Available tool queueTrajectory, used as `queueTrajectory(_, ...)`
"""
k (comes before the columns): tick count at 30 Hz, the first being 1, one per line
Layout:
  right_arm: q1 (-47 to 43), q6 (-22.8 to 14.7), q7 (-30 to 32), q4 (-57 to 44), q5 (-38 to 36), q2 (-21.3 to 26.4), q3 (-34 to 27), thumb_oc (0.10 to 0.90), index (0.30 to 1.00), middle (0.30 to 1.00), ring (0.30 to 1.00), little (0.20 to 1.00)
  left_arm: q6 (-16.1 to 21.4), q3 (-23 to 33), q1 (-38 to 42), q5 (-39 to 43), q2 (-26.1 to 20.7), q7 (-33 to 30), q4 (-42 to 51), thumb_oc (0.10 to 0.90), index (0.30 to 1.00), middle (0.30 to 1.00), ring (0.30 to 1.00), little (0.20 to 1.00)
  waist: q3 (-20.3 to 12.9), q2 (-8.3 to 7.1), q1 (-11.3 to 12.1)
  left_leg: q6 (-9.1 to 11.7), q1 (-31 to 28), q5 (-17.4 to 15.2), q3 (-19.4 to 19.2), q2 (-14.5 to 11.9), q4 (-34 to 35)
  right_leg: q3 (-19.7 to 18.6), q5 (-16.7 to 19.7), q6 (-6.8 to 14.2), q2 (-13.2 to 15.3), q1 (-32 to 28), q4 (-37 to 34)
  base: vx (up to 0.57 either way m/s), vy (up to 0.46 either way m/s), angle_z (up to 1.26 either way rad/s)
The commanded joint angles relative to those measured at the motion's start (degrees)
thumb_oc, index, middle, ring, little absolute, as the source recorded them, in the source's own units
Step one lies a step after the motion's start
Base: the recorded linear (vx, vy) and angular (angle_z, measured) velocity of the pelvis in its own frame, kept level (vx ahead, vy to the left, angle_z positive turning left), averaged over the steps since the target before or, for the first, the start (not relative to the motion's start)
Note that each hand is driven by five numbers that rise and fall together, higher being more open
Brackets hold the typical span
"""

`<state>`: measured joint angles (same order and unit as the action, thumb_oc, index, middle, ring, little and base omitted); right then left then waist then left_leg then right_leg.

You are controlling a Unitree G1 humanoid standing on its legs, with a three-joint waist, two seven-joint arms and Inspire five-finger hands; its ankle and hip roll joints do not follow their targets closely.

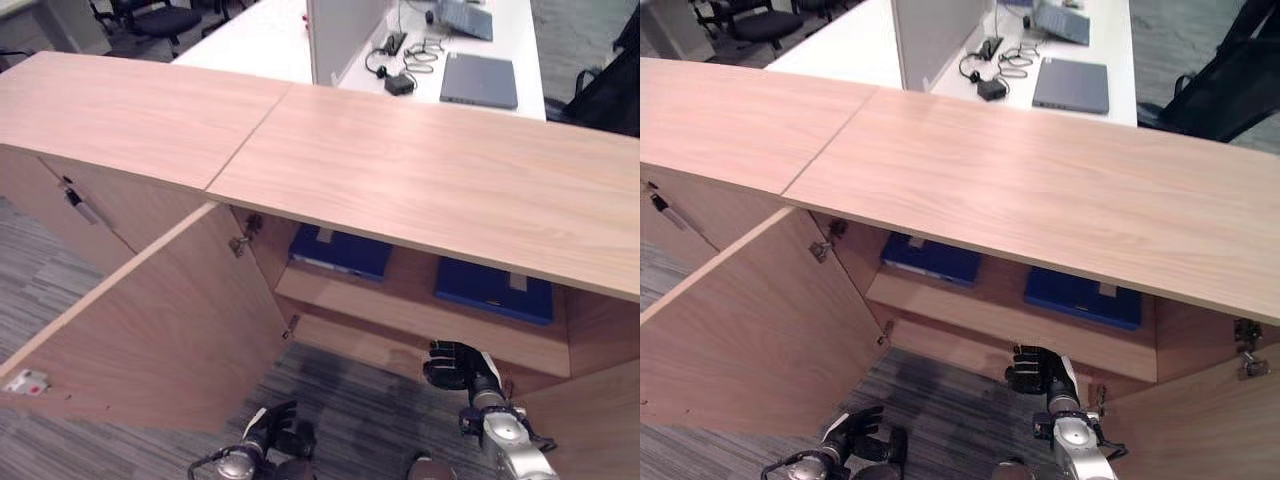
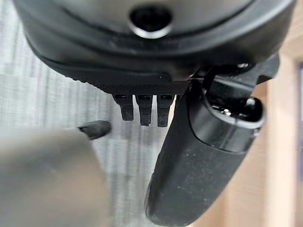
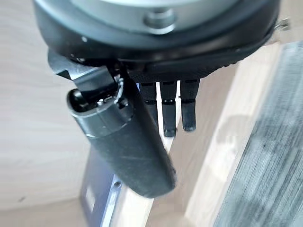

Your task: Put the empty folder in the office cabinet

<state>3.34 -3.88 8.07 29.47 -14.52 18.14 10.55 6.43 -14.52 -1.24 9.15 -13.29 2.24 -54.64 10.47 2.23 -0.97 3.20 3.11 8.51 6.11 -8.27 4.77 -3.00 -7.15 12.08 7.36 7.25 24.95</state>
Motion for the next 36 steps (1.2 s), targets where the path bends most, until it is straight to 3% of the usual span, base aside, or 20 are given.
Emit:
queueTrajectory(1,-5.44,-4.71,0.28,-1.78,-3.12,2.66,-2.82,0.8,0.9,0.9,0.9,0.9,1.93,-1.39,1.84,3.13,-2.15,-0.97,2.04,0.8,0.9,0.9,0.9,0.9,-1.51,-0.1,1.96,2.93,-5.19,-7.26,-0.11,1.96,-0.81,-5.51,-1.6,-2.01,-2.83,-5.2,-13.55,0.03,-0.151,1.25)
queueTrajectory(4,-3.05,-4.28,-0.83,0.15,-2.62,2.16,-1.44,0.8,0.9,0.9,0.9,0.9,1.59,-0.8,0.81,4.19,-2.14,-1.36,3.31,0.8,0.9,0.9,0.9,0.9,-2.7,-1.02,3.36,4.2,-4.52,-6.54,2.84,1.69,-1.2,-2.87,-2.31,-3.31,-3.06,-8.24,-16.35,-0.01,-0.257,1.75)
queueTrajectory(6,-1.23,-3.73,-1.82,0.62,-1.72,2.75,-1.51,0.8,0.9,0.9,0.9,0.9,1.44,0.5,-0.39,6.77,-1.84,-1.04,4.14,0.8,0.9,0.9,0.9,0.9,-2.5,-1.21,4.84,6.6,-1.87,-4.12,5.92,1.01,-2.09,2.44,-2.8,-4.13,-2.65,-11.05,-18.36,-0.13,-0.283,1.36)
queueTrajectory(7,-1.24,-3.73,-1.82,0.62,-1.72,2.75,-1.5,0.8,0.9,0.9,0.9,0.9,1.44,0.51,-0.4,6.77,-1.84,-1.04,4.14,0.8,0.9,0.9,0.9,0.9,-2.49,-1.2,4.74,6.61,-1.85,-4.12,6.02,1.03,-2.1,2.55,-2.8,-4.13,-2.64,-11.1,-18.4,-0.24,-0.218,1.92)
queueTrajectory(8,0.05,-3.64,-1.97,1.24,-0.87,3.36,-1.74,0.8,0.9,0.9,0.9,0.9,1.13,1.91,-1.13,8.98,-0.89,-1.28,4.07,0.8,0.9,0.9,0.9,0.9,-1.49,-1.3,5.01,7.36,1.46,-1.52,1.31,-0.88,-2.73,6.32,-2.18,-4.09,-1.67,-12.72,-21.14,-0.3,-0.092,1.96)
queueTrajectory(9,0.47,-3.52,-2.02,1.88,-1.0,3.53,-1.77,0.8,0.9,0.9,0.9,0.9,1.18,3.12,-1.81,10.89,-0.37,-1.25,4.76,0.8,0.9,0.9,0.9,0.9,-0.76,-1.41,4.61,6.37,2.71,-0.53,-7.54,-3.2,-4.19,9.1,-0.96,-3.85,-0.74,-13.45,-23.36,-0.39,-0.089,2.03)
queueTrajectory(10,0.18,-3.4,-1.8,2.36,-0.76,3.66,-1.79,0.8,0.9,0.9,0.9,0.9,1.09,3.86,-2.26,11.34,-0.33,-1.21,5.25,0.8,0.9,0.9,0.9,0.9,-0.68,-1.36,4.25,6.08,2.84,-0.58,-13.21,-4.91,-5.61,10.65,-0.28,-3.79,-0.3,-13.61,-24.56,-0.38,0.004,1.75)
queueTrajectory(11,0.14,-2.83,-1.44,2.81,0.55,3.88,-1.93,0.8,0.9,0.9,0.9,0.9,0.95,4.67,-3.18,11.73,-0.39,-0.53,7.08,0.8,0.9,0.9,0.9,0.9,-0.8,-1.22,3.23,5.84,1.8,-1.09,-22.73,-8.33,-7.97,14.28,0.59,-3.97,0.28,-13.06,-25.08,-0.24,0.005,1.57)
queueTrajectory(13,0.3,-2.64,-1.53,2.93,1.06,3.89,-1.79,0.8,0.9,0.9,0.9,0.9,0.78,4.98,-3.64,11.63,-0.64,-0.24,7.64,0.8,0.9,0.9,0.9,0.9,-1.04,-1.21,3.16,6.03,1.1,-1.8,-24.15,-8.84,-9.03,15.16,1.03,-4.04,0.32,-13.09,-25.43,-0.16,0.027,0.97)
queueTrajectory(14,0.9,-2.53,-1.91,3.35,1.7,3.25,-1.74,0.8,0.9,0.9,0.9,0.9,0.78,5.66,-4.54,10.22,-0.38,-0.08,5.92,0.8,0.9,0.9,0.9,0.9,-1.6,-1.37,3.13,6.37,-1.06,-5.2,-21.91,-7.99,-10.99,18.25,1.94,-4.32,1.3,-13.88,-26.05,-0.12,0.044,0.59)
queueTrajectory(16,1.32,-2.53,-2.0,3.57,1.58,2.69,-1.95,0.8,0.9,0.9,0.9,0.9,0.65,5.62,-4.8,9.61,0.04,-0.08,4.62,0.8,0.9,0.9,0.9,0.9,-2.12,-1.25,2.85,6.48,-2.24,-5.46,-21.4,-7.63,-10.05,19.46,2.15,-4.34,1.37,-13.98,-26.05,-0.02,0.082,0.41)
queueTrajectory(18,1.57,-2.87,-3.32,2.62,0.89,4.26,-4.16,0.8,0.9,0.9,0.9,0.9,-0.97,10.35,-9.43,12.02,-9.04,5.78,8.55,0.8,0.9,0.9,0.9,0.9,-2.29,-0.27,3.78,6.59,-2.27,-4.82,-20.59,-6.85,-8.88,21.27,2.88,-3.95,2.08,-14.42,-26.21,0.01,0.108,0.61)
queueTrajectory(20,1.03,-3.07,-3.9,2.06,1.45,4.65,-4.2,0.8,0.9,0.9,0.9,0.9,-0.8,9.82,-11.12,12.43,-10.08,6.51,12.33,0.8,0.9,0.9,0.9,0.9,-2.63,-0.12,4.27,6.43,-2.43,-4.76,-20.69,-6.51,-8.15,22.1,3.19,-3.7,2.35,-14.96,-26.44,0.09,0.126,0.43)
queueTrajectory(26,-1.1,-2.47,-4.32,2.1,3.69,4.9,-3.77,0.8,0.9,0.9,0.9,0.9,-1.04,8.92,-9.92,10.53,-9.64,6.82,12.01,0.8,0.9,0.9,0.9,0.9,-2.58,-1.1,5.67,4.56,-1.98,-6.87,-17.65,-3.35,-7.51,22.42,2.69,-2.62,5.35,-15.15,-23.1,0.09,0.139,0.19)
queueTrajectory(34,-2.91,-1.55,-4.47,3.55,4.71,5.07,-4.2,0.8,0.9,0.9,0.9,0.9,-1.53,8.67,-9.94,11.04,-12.02,8.09,16.86,0.8,0.9,0.9,0.9,0.9,-2.52,-1.3,5.9,1.7,-1.65,-9.45,-16.89,0.74,-7.44,20.98,3.2,-0.59,9.34,-12.75,-17.39,0.09,0.162,0.08)
queueTrajectory(35,-2.72,-1.23,-5.27,3.23,5.33,4.91,-3.92,0.8,0.9,0.9,0.9,0.9,-1.77,8.92,-9.27,10.91,-12.38,8.55,16.22,0.8,0.9,0.9,0.9,0.9,-2.3,-1.13,5.61,0.42,-2.09,-10.49,-16.93,1.91,-7.47,19.73,4.09,0.05,10.58,-10.84,-12.96,0.12,0.265,-0.05)
queueTrajectory(36,-2.63,-1.09,-5.83,3.42,5.63,4.69,-3.74,0.8,0.9,0.9,0.9,0.9,-1.62,9.32,-8.54,10.77,-12.74,8.23,15.48,0.8,0.9,0.9,0.9,0.9,-1.7,-0.88,4.77,-0.51,-3.47,-11.15,-16.88,2.8,-6.81,17.53,7.31,0.72,11.36,-8.07,-7.72,0.12,0.268,-0.03)
